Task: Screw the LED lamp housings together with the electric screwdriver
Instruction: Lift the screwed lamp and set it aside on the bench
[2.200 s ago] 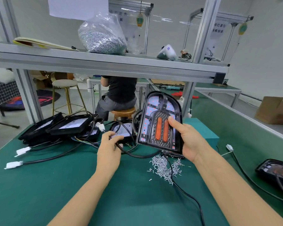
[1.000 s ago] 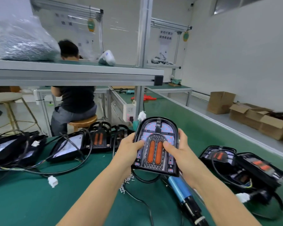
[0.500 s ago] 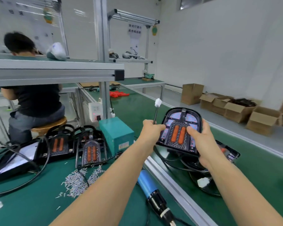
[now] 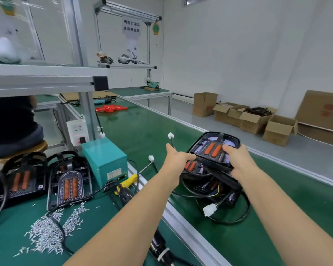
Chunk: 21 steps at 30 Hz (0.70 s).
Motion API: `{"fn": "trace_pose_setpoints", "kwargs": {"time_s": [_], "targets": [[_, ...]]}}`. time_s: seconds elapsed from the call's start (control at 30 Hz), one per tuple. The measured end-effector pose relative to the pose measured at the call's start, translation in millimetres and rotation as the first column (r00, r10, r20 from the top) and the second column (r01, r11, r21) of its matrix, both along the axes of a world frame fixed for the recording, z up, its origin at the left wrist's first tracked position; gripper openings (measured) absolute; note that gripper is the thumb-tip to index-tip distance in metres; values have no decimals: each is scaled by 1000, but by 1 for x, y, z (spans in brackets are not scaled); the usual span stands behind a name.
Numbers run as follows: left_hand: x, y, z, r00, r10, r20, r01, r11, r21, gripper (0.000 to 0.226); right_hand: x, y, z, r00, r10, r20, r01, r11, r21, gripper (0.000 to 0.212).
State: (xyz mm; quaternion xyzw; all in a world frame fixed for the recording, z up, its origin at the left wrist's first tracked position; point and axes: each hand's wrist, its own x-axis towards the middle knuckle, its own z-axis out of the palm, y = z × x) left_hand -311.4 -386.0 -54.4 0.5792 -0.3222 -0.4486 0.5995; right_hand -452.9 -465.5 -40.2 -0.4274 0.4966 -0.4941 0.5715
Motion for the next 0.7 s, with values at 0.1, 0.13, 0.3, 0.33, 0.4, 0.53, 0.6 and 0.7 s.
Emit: {"fn": "trace_pose_setpoints", "kwargs": {"time_s": [0.1, 0.13, 0.3, 0.33, 0.4, 0.53, 0.6, 0.7], "targets": [[4, -1, -5, 992, 14, 125, -15, 1000, 11, 92, 26, -8, -1, 999, -11, -47, 12, 1000, 17, 48], [6, -2, -6, 984, 17, 178, -19, 1000, 7, 88, 33, -11, -3, 996, -14, -90, 16, 1000, 17, 53], [15, -8, -22, 902, -52, 428, 20, 997, 80, 74, 62, -22, -6, 941, -34, -336, 46, 999, 28, 75], [17, -9, -27, 886, -79, 456, 38, 994, 98, 73, 66, -24, -5, 930, -37, -366, 54, 998, 36, 78], [20, -11, -35, 850, -135, 508, 72, 987, 142, 71, 74, -29, -3, 910, -65, -409, 82, 996, 23, 78], [27, -12, -51, 600, -208, 773, -4, 965, 263, 66, 82, -36, -8, 890, -131, -437, 146, 989, 1, 57], [30, -10, -57, 474, -177, 863, -104, 962, 254, 63, 86, -37, -15, 916, -196, -351, 227, 973, 50, 48], [28, -7, -60, 403, -104, 909, -101, 982, 157, 59, 93, -31, -22, 904, -236, -355, 273, 961, 56, 46]]}}
